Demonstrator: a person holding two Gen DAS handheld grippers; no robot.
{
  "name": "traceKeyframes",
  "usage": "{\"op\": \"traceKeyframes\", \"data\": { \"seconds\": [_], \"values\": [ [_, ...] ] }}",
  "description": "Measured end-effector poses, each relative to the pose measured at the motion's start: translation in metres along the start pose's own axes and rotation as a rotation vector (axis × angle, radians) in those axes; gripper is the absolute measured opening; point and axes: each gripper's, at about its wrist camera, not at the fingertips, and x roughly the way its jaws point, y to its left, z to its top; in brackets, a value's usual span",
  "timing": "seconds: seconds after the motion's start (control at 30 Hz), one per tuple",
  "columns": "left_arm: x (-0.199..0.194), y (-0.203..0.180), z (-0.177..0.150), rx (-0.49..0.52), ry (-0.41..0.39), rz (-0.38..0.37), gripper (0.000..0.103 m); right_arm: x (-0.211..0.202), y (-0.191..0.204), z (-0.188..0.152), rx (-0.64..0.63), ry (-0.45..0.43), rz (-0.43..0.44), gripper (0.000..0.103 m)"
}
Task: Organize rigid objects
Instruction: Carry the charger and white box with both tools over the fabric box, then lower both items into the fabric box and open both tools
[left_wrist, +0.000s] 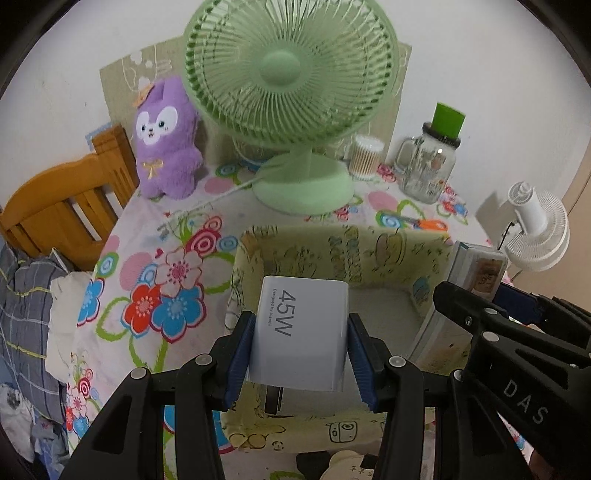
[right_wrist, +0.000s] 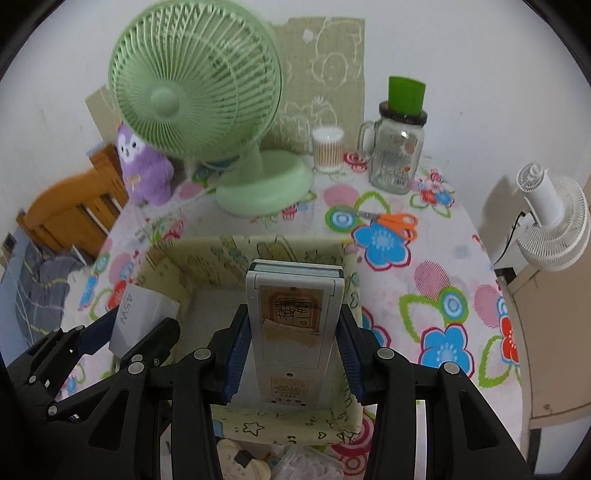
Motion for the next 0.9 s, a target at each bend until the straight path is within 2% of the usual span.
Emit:
{"op": "traceKeyframes", "data": {
  "seconds": [0.2, 0.3, 0.37, 0.47, 0.67, 0.9],
  "values": [
    [0.012, 0.000, -0.006, 0.002, 0.028, 0.025, 0.051, 0.019, -0.003, -0.005, 0.015, 0.050, -0.003, 0.048],
    [0.013, -0.006, -0.009, 0.047, 0.012, 0.053, 0.051, 0.026, -0.003, -0.008, 0.018, 0.062, 0.001, 0.048],
    [0.016, -0.008, -0.010, 0.052, 0.021, 0.047, 0.051, 0.029, 0.002, -0.010, -0.008, 0.066, -0.010, 0.048],
    [0.025, -0.005, -0.013, 0.002, 0.071, 0.009, 0.051, 0.033, 0.002, -0.012, -0.005, 0.077, -0.008, 0.048],
    [0.022, -0.011, -0.013, 0.029, 0.029, 0.060, 0.051, 0.035, 0.000, -0.010, 0.006, 0.078, 0.008, 0.050],
    [0.018, -0.005, -0.009, 0.000, 0.048, 0.040, 0.054, 0.029, 0.000, -0.009, 0.043, 0.077, 0.027, 0.057]
  ]
}}
